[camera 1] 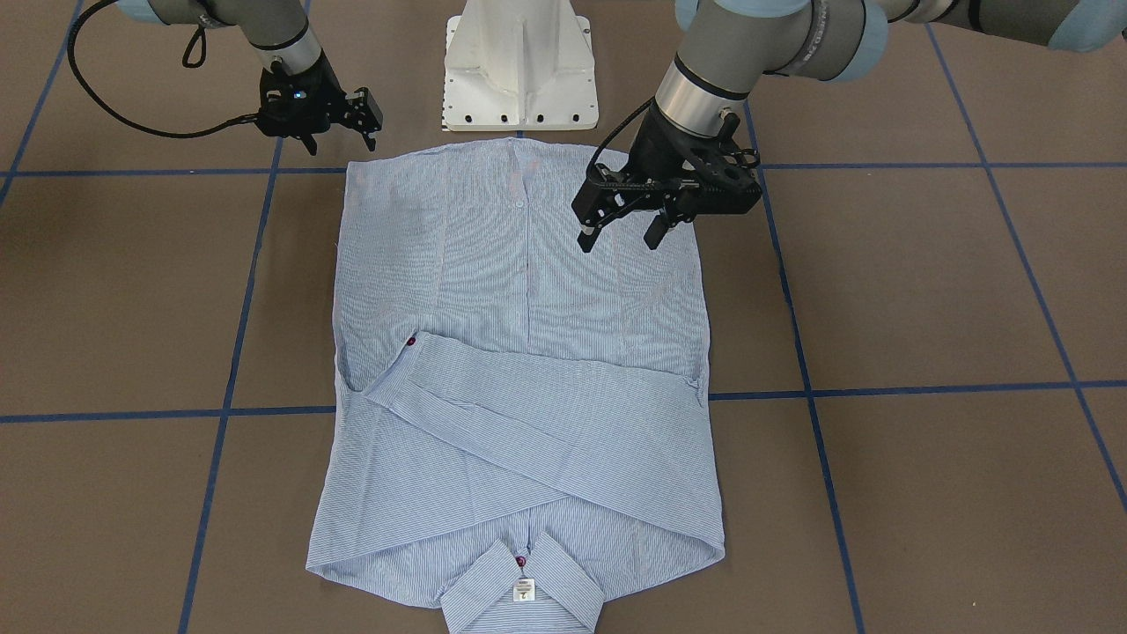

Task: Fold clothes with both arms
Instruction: 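Move the right gripper to one near hem corner while the left moves to the other, then grasp both hem corners nearest the robot with both grippers, then lift the hem with both grippers and carry it over toward the collar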

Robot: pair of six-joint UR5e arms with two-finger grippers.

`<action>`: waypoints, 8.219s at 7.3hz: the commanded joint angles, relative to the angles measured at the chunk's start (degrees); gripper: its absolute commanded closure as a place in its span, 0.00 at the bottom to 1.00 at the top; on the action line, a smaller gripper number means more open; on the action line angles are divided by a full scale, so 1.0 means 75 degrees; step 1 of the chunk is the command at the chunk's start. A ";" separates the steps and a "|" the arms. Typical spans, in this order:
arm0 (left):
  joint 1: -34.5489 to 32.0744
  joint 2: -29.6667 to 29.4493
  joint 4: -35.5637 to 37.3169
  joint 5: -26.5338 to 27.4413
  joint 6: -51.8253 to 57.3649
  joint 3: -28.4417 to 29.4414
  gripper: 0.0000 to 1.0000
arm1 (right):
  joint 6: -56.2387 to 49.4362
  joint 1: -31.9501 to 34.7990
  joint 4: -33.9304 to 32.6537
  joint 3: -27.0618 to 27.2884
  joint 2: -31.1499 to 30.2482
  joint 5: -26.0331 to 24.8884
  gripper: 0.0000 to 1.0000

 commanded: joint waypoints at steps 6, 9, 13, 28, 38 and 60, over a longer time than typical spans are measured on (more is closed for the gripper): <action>0.0009 0.0002 -0.0007 0.0020 0.0000 0.0000 0.00 | -0.0025 -0.0155 -0.0002 -0.0585 0.0311 0.0202 0.52; -0.0002 0.0002 -0.0007 0.0020 0.0000 0.0000 0.00 | -0.0060 -0.0062 0.0022 -0.0573 0.0311 0.0353 0.71; -0.0014 -0.0009 -0.0007 0.0031 0.0000 0.0000 0.00 | -0.0060 0.0067 0.0045 -0.0538 0.0311 0.0460 0.80; 0.3009 0.3495 -0.0112 0.1426 -0.1828 -0.1196 0.22 | 0.0046 0.1157 0.0057 0.0095 0.0698 0.1327 1.00; 0.3056 0.3436 -0.0112 0.1438 -0.1804 -0.1137 0.54 | 0.0046 0.1427 -0.0025 0.0071 0.0803 0.1491 1.00; 0.4111 0.2839 0.3696 0.0184 -0.1160 -0.4218 1.00 | -0.0095 0.2903 0.0045 0.0670 0.0288 0.6026 1.00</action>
